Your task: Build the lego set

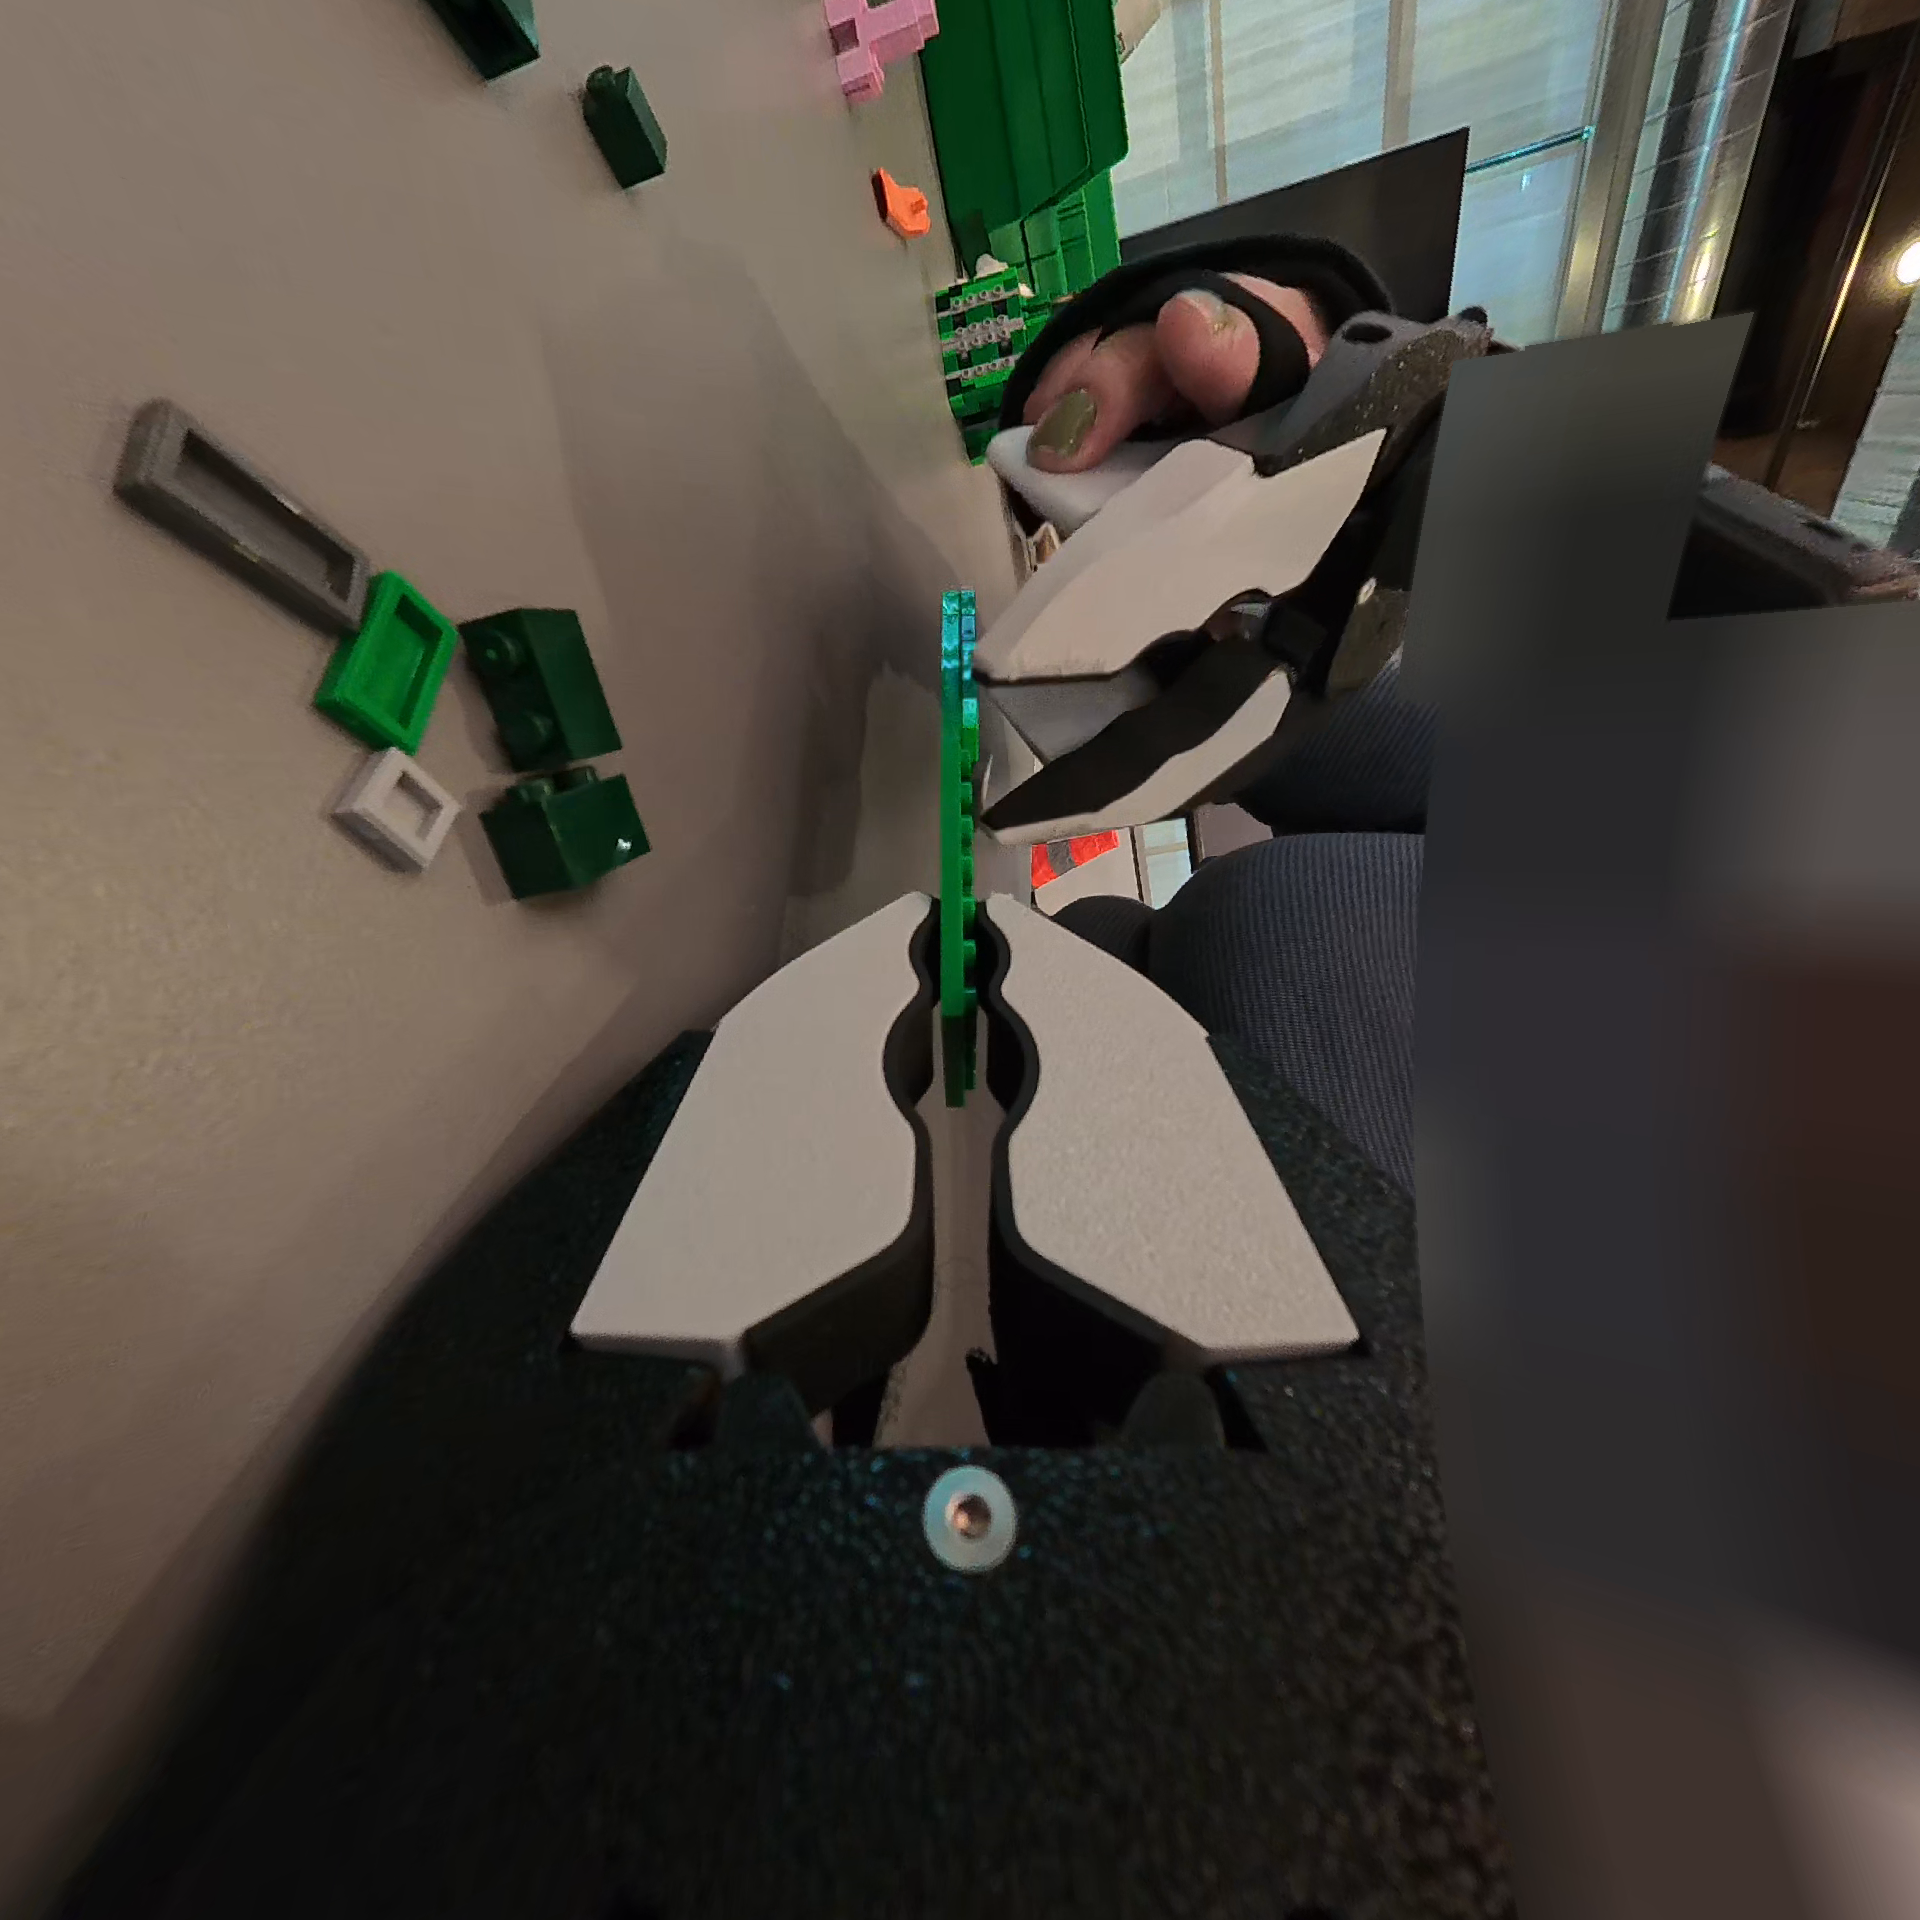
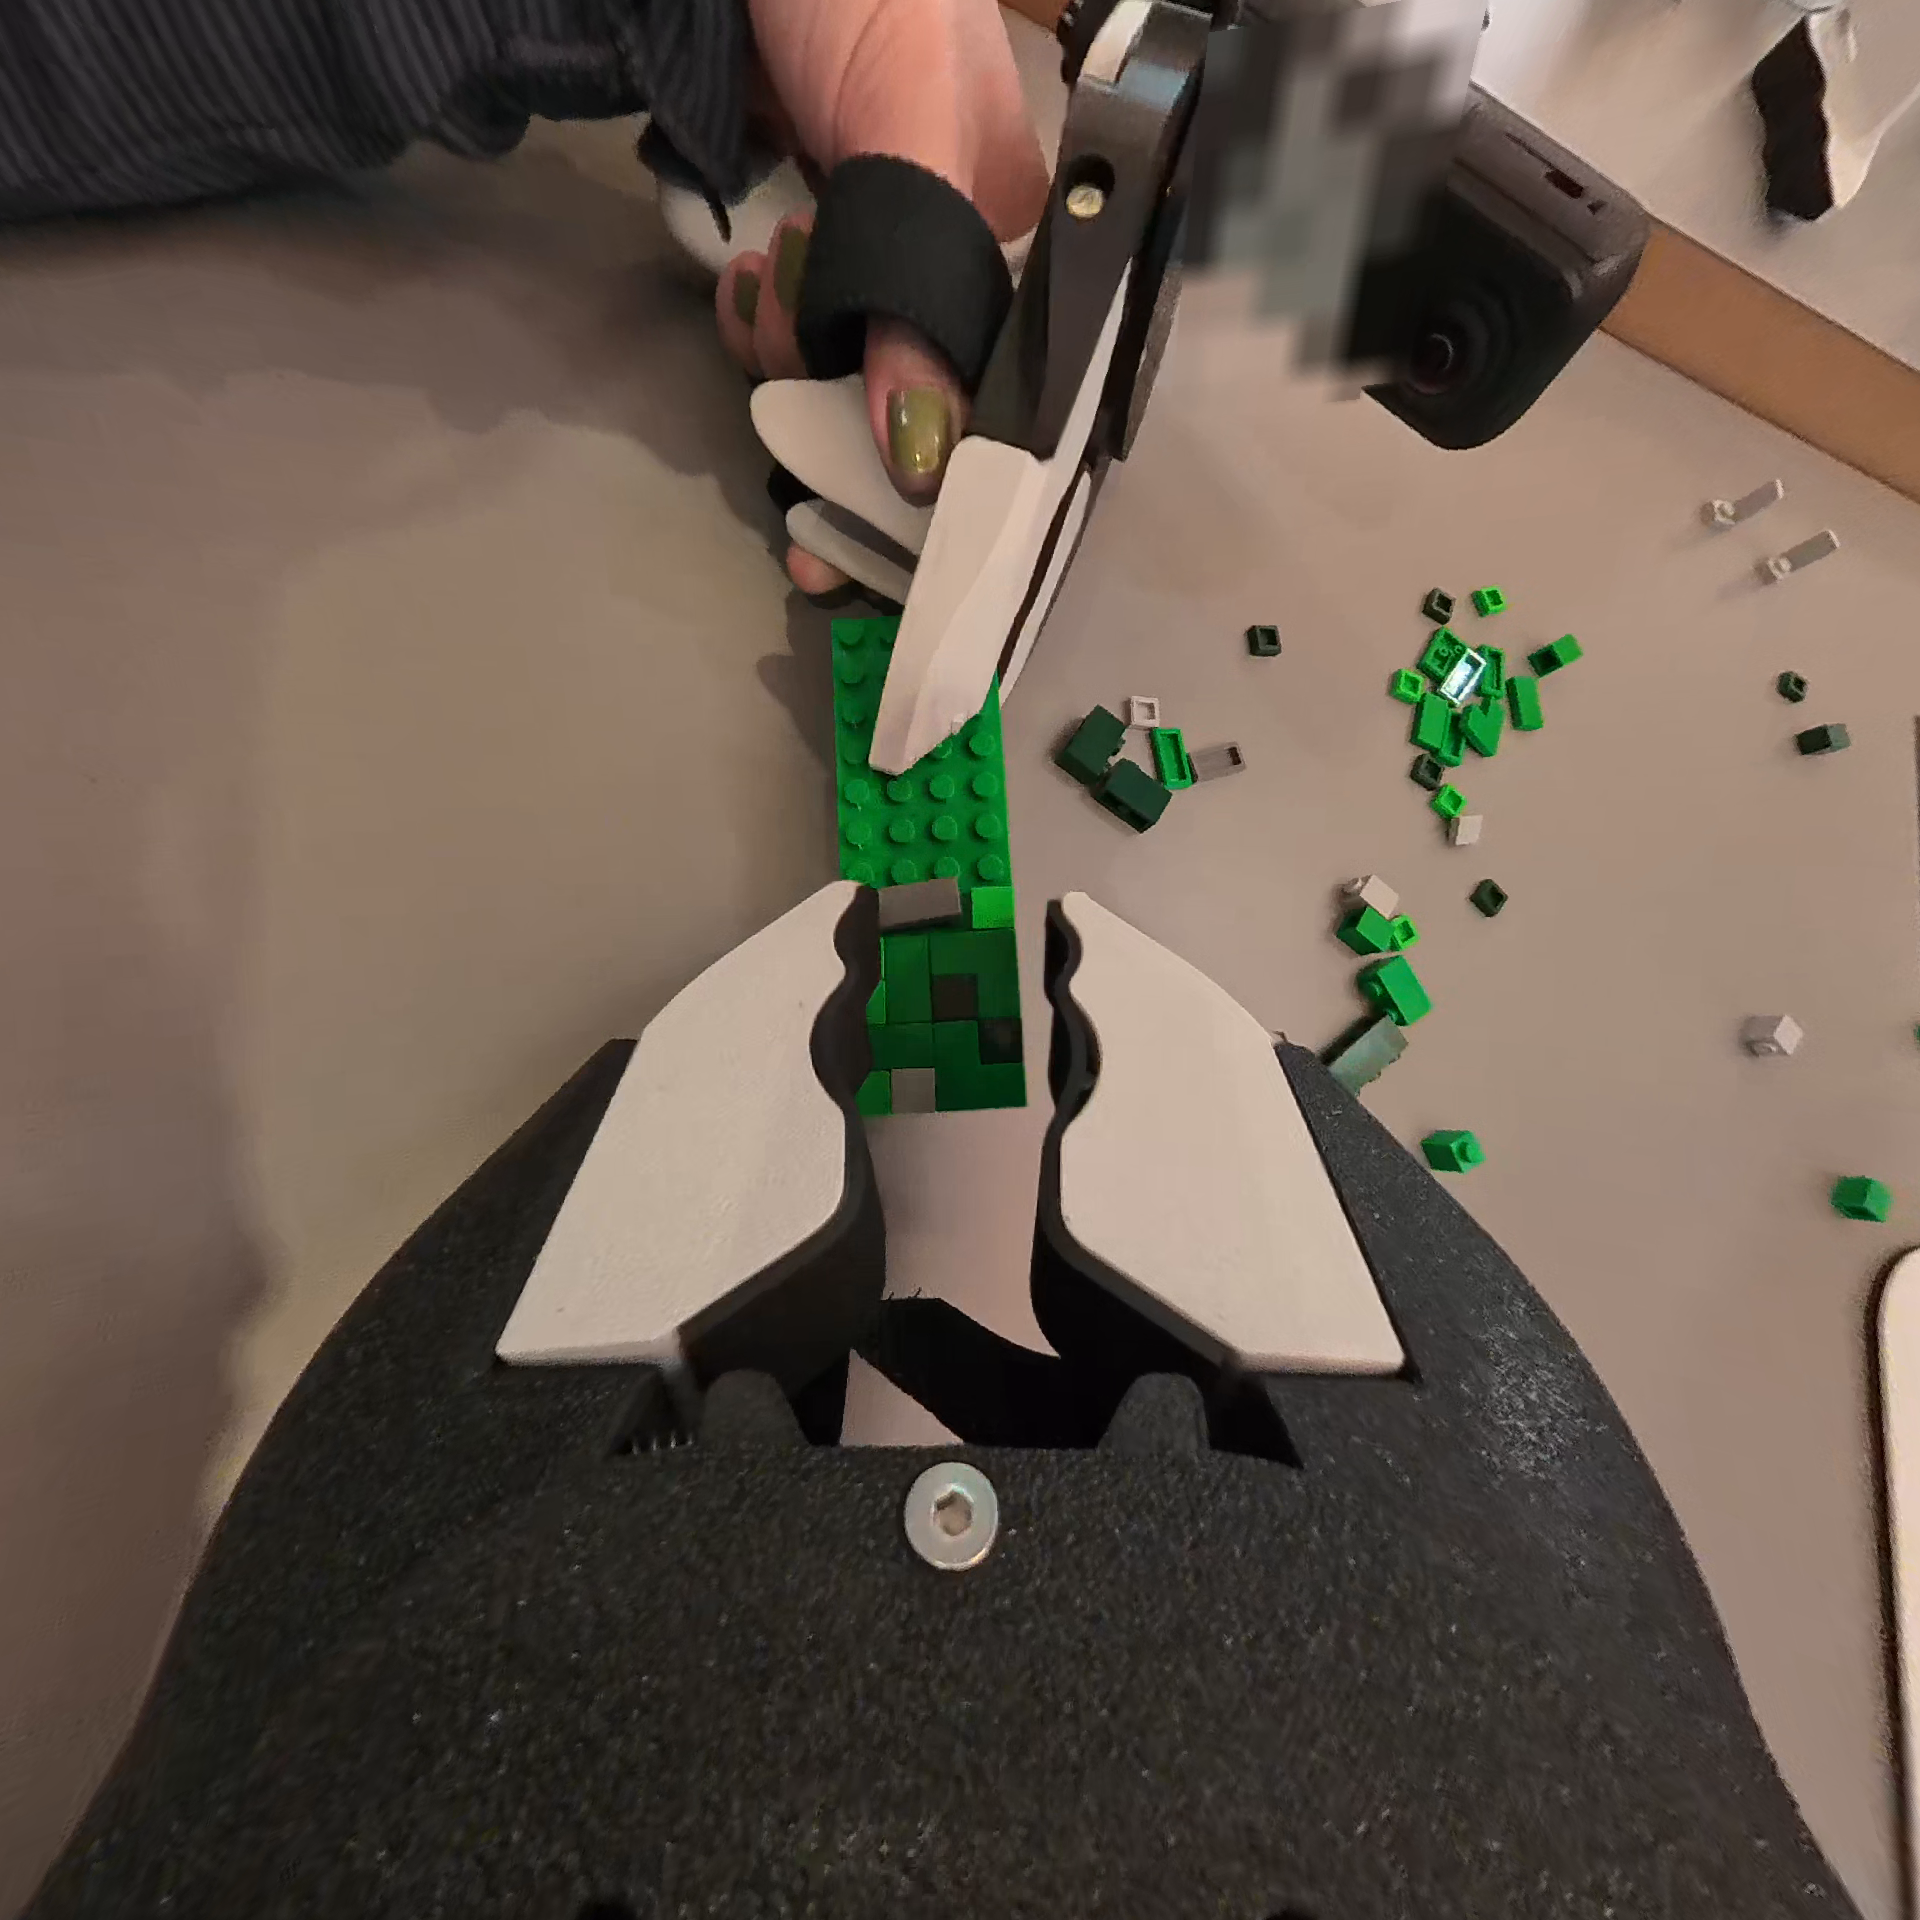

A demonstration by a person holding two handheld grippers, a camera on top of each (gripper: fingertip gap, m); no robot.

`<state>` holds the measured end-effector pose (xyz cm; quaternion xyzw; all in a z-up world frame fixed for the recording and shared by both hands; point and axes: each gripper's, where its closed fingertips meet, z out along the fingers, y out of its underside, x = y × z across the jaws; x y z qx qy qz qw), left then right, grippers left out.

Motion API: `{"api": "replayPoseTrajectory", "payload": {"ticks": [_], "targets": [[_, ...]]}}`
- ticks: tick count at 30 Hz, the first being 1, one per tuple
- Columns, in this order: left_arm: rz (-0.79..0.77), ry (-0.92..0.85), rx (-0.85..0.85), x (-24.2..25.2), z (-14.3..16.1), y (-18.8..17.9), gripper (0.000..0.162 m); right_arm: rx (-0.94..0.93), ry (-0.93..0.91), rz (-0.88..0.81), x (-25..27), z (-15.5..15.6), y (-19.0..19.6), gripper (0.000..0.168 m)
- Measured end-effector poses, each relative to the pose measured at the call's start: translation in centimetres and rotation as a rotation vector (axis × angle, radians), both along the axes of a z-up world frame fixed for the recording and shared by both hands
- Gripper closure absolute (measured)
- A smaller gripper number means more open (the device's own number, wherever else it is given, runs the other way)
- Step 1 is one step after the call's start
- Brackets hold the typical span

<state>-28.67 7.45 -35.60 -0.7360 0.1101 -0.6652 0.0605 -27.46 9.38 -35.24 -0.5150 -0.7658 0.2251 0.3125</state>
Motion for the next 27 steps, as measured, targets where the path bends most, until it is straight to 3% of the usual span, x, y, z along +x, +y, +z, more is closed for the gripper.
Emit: {"api": "replayPoseTrajectory", "payload": {"ticks": [1,5,12,22,27], "targets": [[-0.001,0.0,0.0,0.0,0.0,0.0,0.158,-0.027,0.011,-0.004,0.0,0.2,0.0,0.138],[-0.002,-0.001,0.0,0.0,0.0,0.0,0.158,-0.236,0.032,-0.028,0.0,0.7,0.1,0.136],[-0.004,-0.001,0.001,0.0,0.0,0.0,0.158,-0.629,-0.089,-0.081,0.0,-0.6,-0.3,0.132],[-0.018,-0.007,0.009,0.1,0.0,-0.2,0.157,-0.838,-0.112,-0.058,0.1,-0.7,-0.8,0.149],[-0.018,-0.004,0.034,0.1,0.1,-0.2,0.157,-0.819,-0.075,-0.031,0.1,-0.6,-0.9,0.15]]}}
